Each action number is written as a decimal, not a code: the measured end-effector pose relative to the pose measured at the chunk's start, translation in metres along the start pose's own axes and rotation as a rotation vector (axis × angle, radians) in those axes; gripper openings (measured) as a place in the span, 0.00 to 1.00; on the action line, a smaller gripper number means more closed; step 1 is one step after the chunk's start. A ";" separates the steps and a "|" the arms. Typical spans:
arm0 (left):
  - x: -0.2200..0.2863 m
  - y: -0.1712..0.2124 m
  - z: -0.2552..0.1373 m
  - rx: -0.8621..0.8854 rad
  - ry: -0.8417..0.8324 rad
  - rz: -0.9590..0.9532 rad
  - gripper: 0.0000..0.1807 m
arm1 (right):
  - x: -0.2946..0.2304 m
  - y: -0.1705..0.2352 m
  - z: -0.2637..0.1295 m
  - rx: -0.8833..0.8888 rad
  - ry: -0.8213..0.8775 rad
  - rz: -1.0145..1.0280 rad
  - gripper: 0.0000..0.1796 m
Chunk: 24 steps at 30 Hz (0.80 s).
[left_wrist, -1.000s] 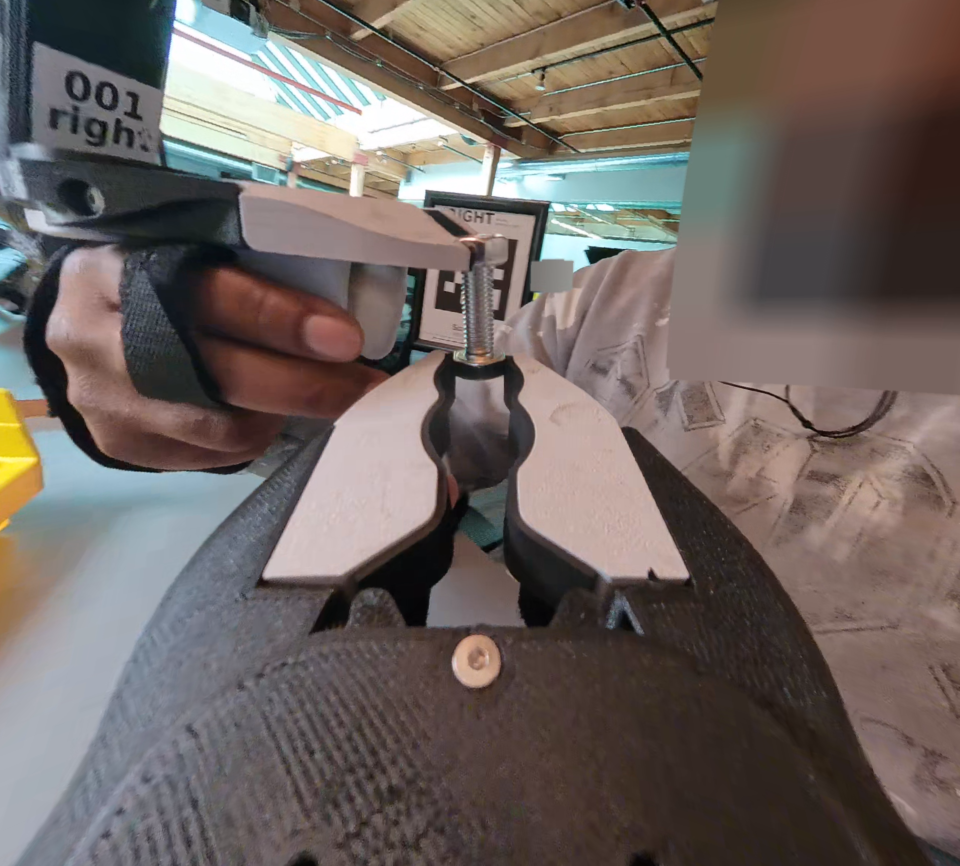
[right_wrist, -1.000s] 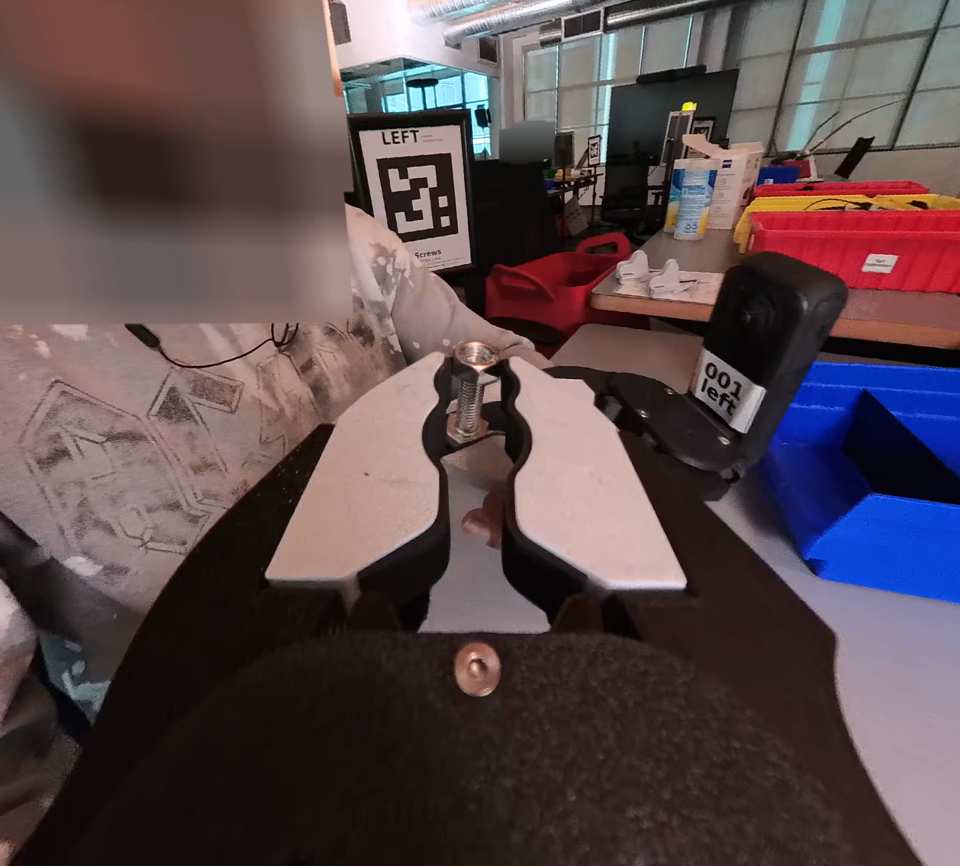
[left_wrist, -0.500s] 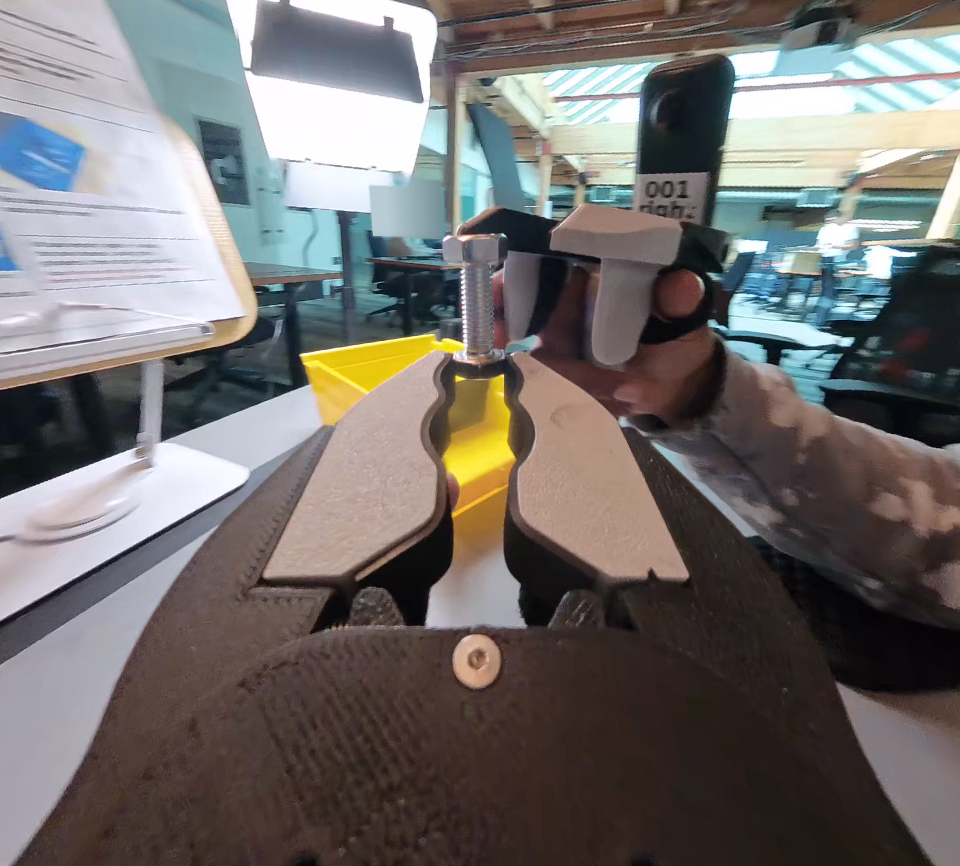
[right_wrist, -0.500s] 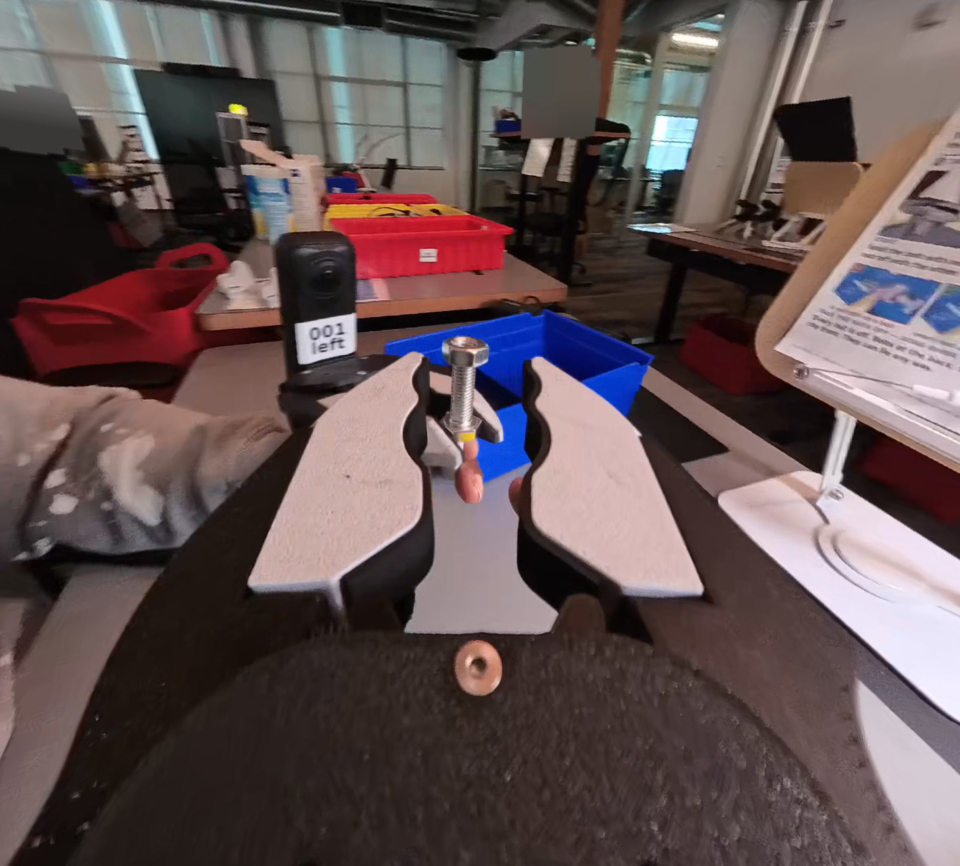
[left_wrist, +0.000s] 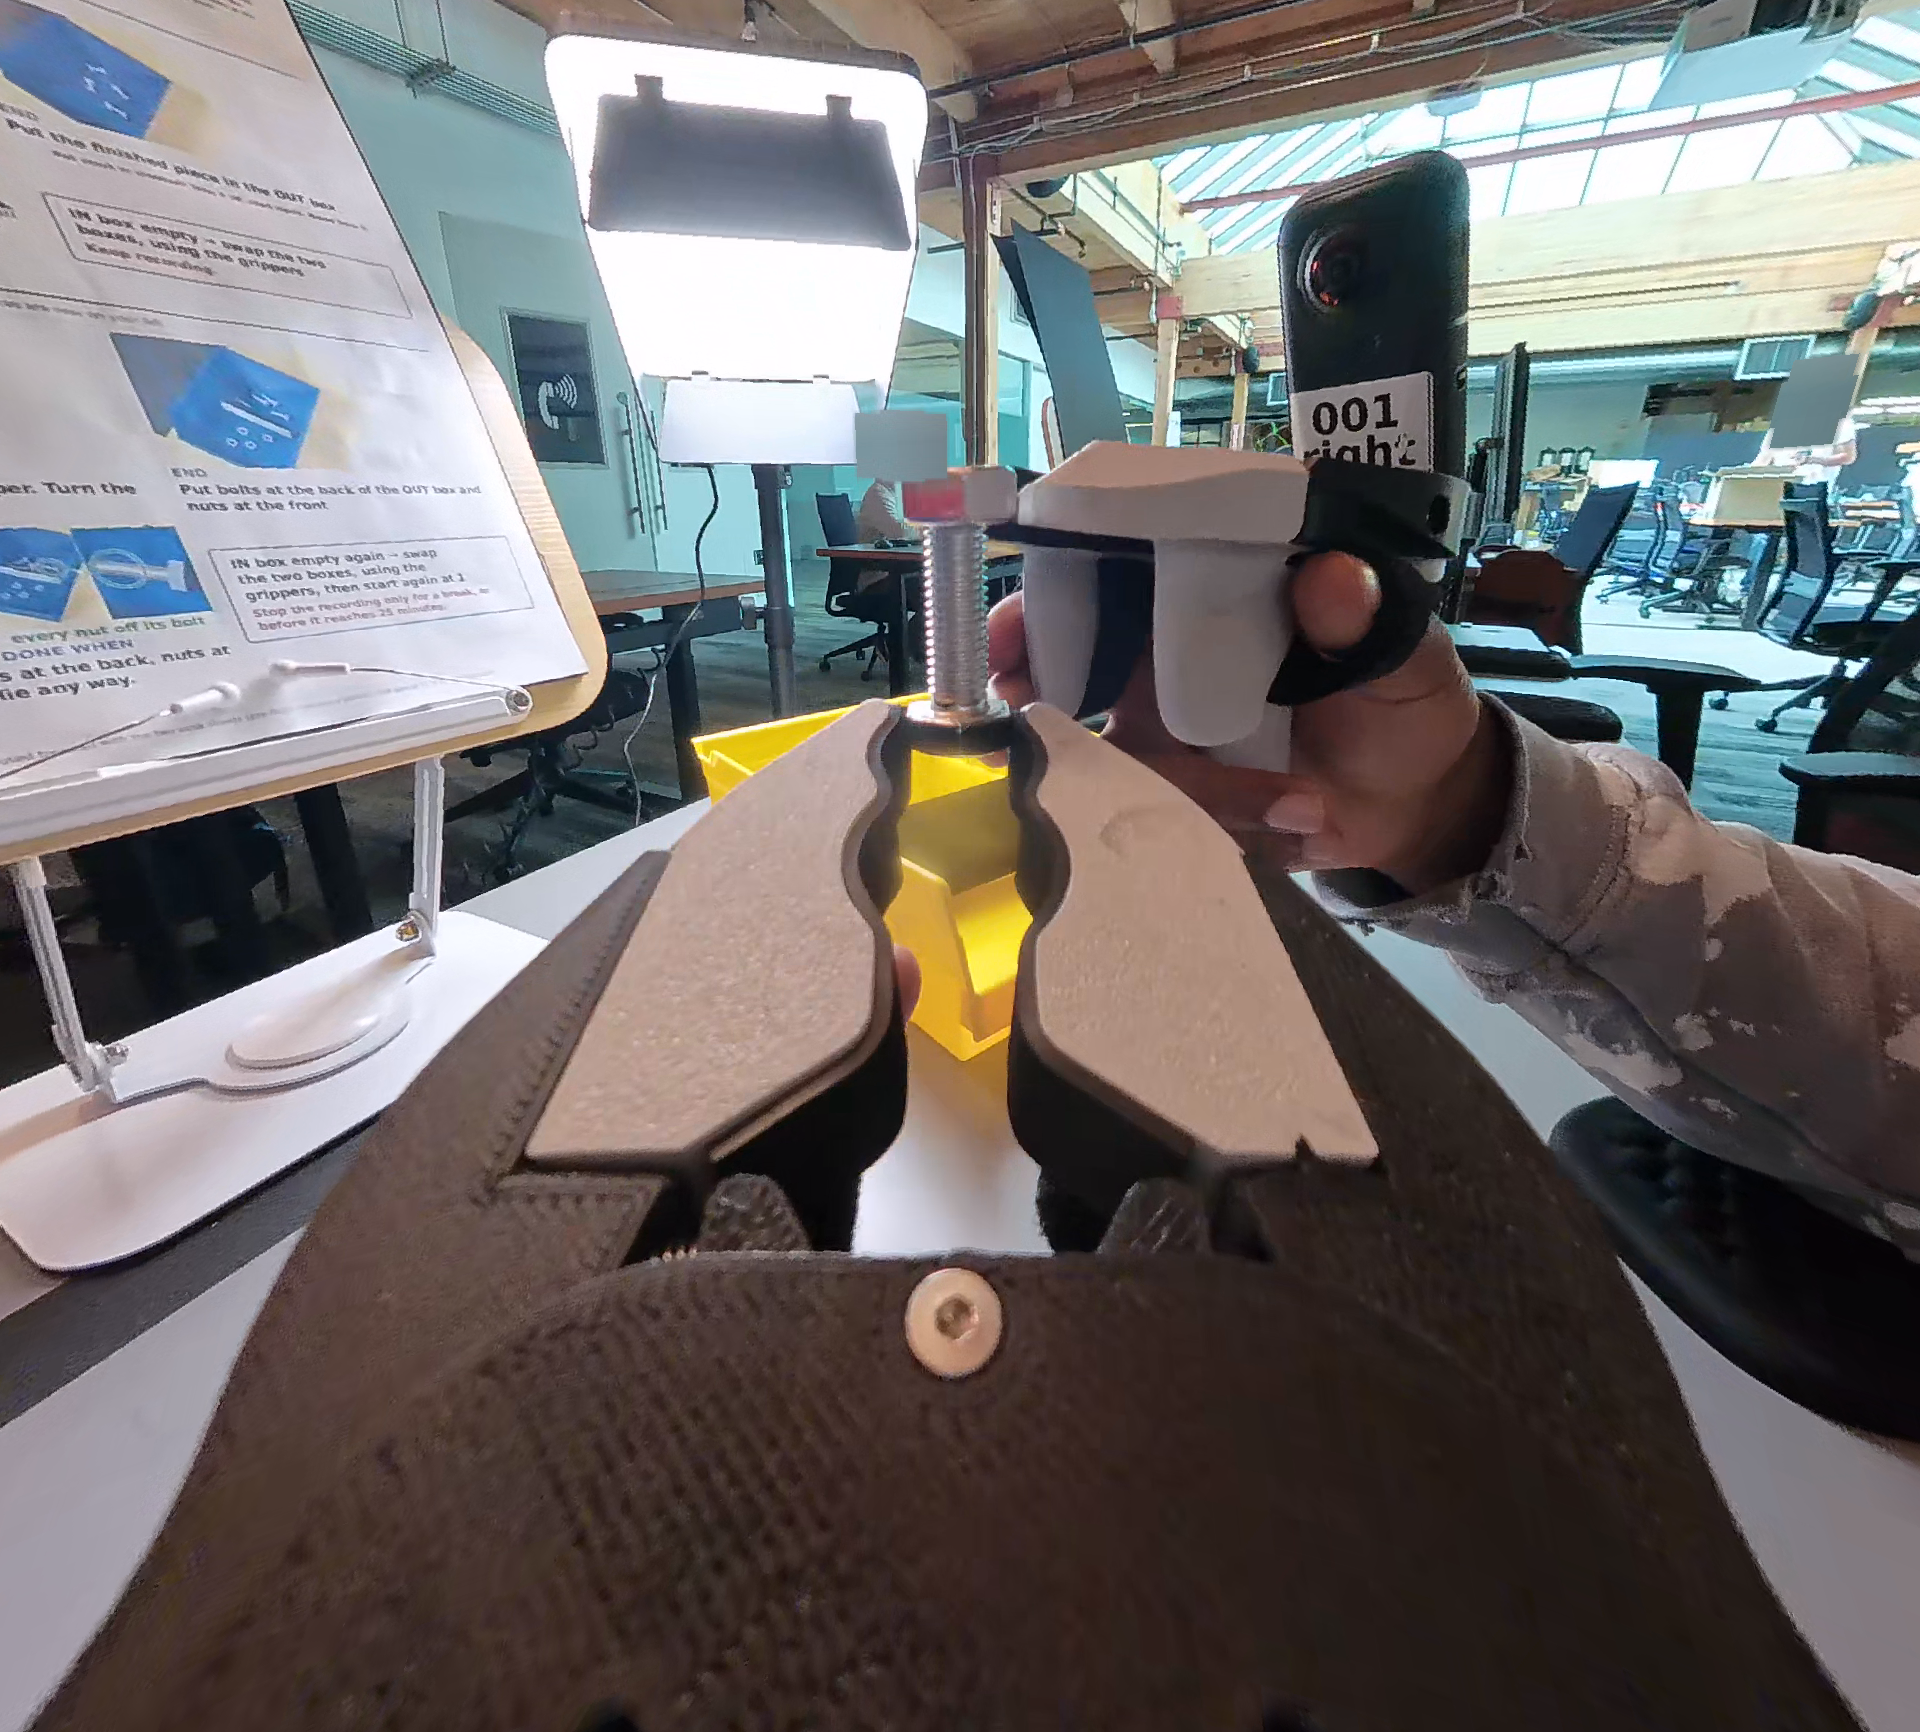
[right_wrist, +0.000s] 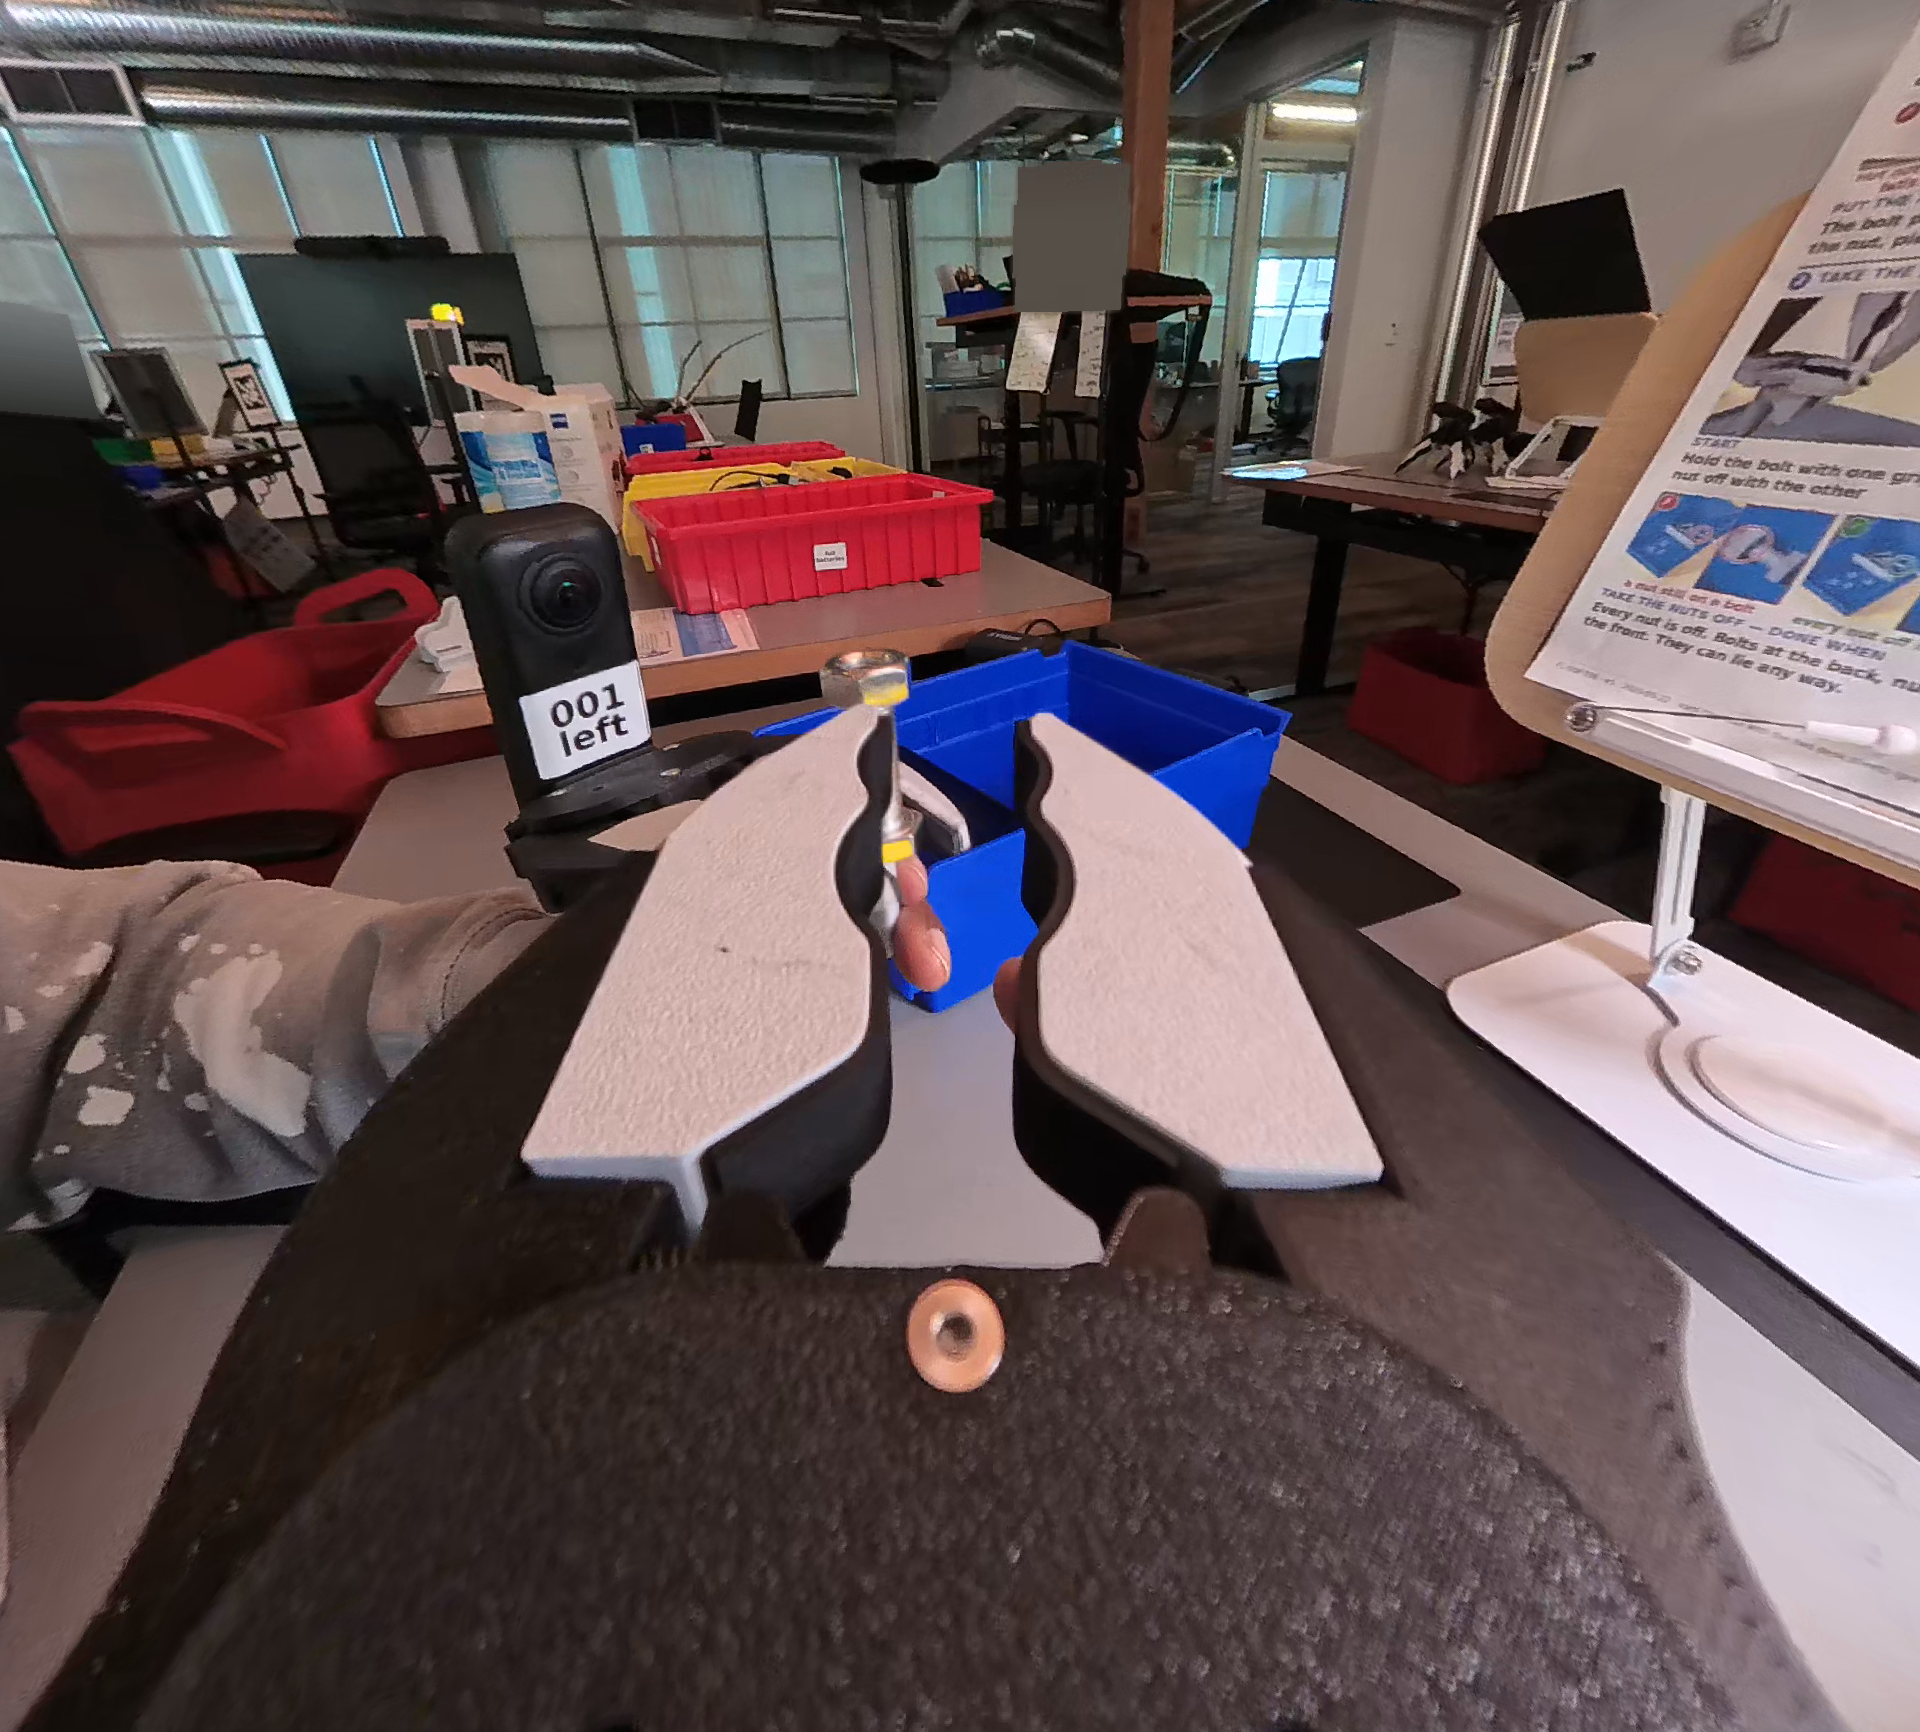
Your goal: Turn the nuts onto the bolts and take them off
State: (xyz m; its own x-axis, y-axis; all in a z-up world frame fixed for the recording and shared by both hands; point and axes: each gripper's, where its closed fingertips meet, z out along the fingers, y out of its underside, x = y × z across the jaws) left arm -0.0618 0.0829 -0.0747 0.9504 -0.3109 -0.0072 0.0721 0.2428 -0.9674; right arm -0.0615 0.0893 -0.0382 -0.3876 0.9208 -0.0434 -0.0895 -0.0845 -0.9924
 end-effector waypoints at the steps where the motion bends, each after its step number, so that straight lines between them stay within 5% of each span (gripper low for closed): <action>1: 0.000 0.001 0.000 -0.004 -0.001 0.000 0.10 | -0.002 -0.001 0.000 0.003 -0.007 -0.001 0.13; 6: 0.002 0.009 0.003 -0.037 -0.002 0.026 0.10 | -0.012 0.007 0.009 -0.068 -0.001 -0.069 0.18; 9: 0.004 0.012 0.004 -0.050 0.004 0.036 0.10 | -0.012 0.010 0.010 -0.088 0.015 -0.104 0.10; 17: 0.009 0.012 0.003 -0.050 0.085 -0.038 0.10 | -0.010 -0.014 -0.025 -0.013 -0.129 -0.092 0.09; 24: -0.007 0.009 0.000 -0.031 0.022 -0.045 0.10 | 0.091 -0.005 -0.078 -0.175 0.338 -0.188 0.09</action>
State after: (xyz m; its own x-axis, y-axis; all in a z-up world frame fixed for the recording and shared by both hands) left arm -0.0675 0.0869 -0.0829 0.9394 -0.3415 0.0312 0.1048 0.1993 -0.9743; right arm -0.0246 0.2031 -0.0462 -0.0541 0.9895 0.1338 0.0389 0.1360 -0.9899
